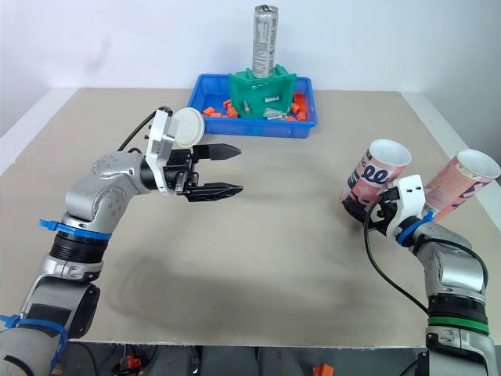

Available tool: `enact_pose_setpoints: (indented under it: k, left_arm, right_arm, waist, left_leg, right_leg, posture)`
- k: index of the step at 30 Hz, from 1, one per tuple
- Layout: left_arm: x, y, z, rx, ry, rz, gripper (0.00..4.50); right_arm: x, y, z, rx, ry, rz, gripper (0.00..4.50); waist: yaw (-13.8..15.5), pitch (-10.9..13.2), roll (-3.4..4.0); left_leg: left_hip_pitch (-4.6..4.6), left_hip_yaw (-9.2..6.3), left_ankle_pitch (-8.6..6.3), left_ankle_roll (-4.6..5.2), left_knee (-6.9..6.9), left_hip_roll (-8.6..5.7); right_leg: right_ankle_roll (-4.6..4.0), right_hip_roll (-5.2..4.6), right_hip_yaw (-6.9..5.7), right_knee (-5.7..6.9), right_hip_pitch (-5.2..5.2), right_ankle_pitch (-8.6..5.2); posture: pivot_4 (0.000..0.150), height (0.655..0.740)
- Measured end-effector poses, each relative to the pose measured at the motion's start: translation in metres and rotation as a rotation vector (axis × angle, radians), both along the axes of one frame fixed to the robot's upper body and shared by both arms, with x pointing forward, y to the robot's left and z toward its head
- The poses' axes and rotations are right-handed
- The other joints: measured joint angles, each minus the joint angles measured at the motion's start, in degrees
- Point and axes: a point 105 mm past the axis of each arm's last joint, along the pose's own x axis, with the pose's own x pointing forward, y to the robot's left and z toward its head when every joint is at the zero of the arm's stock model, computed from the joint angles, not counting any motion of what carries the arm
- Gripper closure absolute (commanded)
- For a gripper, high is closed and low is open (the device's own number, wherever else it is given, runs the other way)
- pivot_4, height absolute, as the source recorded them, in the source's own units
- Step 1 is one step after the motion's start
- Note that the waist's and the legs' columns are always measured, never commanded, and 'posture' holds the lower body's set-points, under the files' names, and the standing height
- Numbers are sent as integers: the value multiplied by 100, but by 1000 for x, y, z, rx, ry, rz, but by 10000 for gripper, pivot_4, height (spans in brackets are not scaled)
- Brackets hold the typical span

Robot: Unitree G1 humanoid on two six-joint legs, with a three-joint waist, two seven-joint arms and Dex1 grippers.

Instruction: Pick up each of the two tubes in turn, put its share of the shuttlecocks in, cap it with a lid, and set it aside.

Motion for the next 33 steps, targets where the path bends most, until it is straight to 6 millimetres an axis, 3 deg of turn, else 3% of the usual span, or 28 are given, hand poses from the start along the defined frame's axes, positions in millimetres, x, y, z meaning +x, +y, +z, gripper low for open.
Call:
enact_pose_setpoints:
  k: [11,14,17,20,23,27,33]
  left_arm:
    - [5,9,0,-19,24,56,0]
    - [8,35,-22,13,71,162,0]
    - [9,53,-37,33,125,239,0]
    - [6,73,-56,55,195,350,0]
    - [6,86,-73,64,263,447,0]
    - [8,102,-83,49,296,561,0]
    - [7,103,-89,25,316,601,0]
  right_arm:
    - [-44,-7,-13,-107,148,112,399]
    - [-64,7,-4,-132,160,216,399]
    - [-68,26,8,-137,116,286,399]
    - [-68,74,24,-95,8,424,399]
    - [-66,101,28,-54,-42,491,399]
    - [-61,110,27,-42,-44,510,399]
    - [-53,107,16,-21,-26,486,399]
  waist:
    - [11,-2,7]
    - [-59,-6,21]
    - [-119,-4,18]
    - [-155,-1,11]
    - [-145,2,6]
    - [-68,2,0]
    - [5,1,-5]
  left_leg:
    - [2,-1,0,0,2,-2]
    - [13,2,-2,2,-7,2]
    - [15,-1,0,3,-3,4]
    - [24,0,3,0,2,6]
    - [20,0,7,-2,17,3]
    - [-1,1,7,-2,36,0]
    - [-3,1,7,-2,31,1]
  right_leg:
    - [3,-1,0,0,5,-2]
    - [-1,3,5,1,6,-5]
    - [-1,5,3,3,8,1]
    - [-10,4,4,3,17,0]
    - [-19,-1,3,2,21,-2]
    - [-17,-5,3,-5,21,-2]
    - [-19,-2,3,-6,17,-4]
  posture:
    - [1500,7075]
    - [1500,7075]
    - [1500,7075]
    - [1500,7075]
    - [1500,7075]
    - [1500,7075]
    - [1500,7075]
